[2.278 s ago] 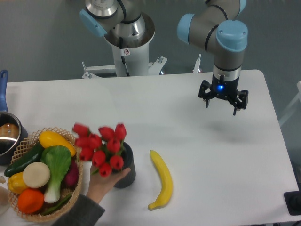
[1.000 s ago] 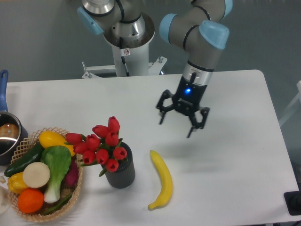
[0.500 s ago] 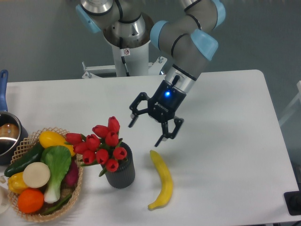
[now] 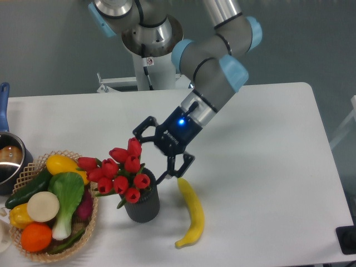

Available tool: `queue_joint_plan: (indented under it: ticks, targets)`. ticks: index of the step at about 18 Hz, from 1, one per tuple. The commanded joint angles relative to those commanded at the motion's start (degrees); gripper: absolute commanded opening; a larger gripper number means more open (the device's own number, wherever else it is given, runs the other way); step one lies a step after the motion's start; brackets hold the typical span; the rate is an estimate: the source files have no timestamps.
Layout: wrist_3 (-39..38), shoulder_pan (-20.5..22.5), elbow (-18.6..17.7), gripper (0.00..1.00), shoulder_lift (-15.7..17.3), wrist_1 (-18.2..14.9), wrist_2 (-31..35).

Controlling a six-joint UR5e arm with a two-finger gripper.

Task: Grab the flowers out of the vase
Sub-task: 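Lower the gripper around the tulip stems and close on them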

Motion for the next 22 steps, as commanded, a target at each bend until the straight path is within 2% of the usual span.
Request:
queue_joint_plan:
  ticks: [2, 3, 6, 7, 8, 16, 22]
  targets:
    - [0.0, -1.2, 0.4, 0.87, -1.1, 0.1, 0.0]
    - [0.0, -1.3, 0.4, 0.73, -1.1, 0.1, 0.0]
    - [0.3, -0.7, 0.5, 0.18, -1.1, 0.1, 0.1]
    - [0.4, 0.4, 0.6, 0.04, -1.1, 0.0, 0.2]
    - [0.3, 1.5, 0.4, 0.00, -0.9, 0.0, 0.2]
    - [-0.4, 1.7, 0.3, 0.00, 1.4, -0.1, 0.4]
    - [-6.8, 1.2, 2.1, 0.00, 4.6, -0.1, 0.4]
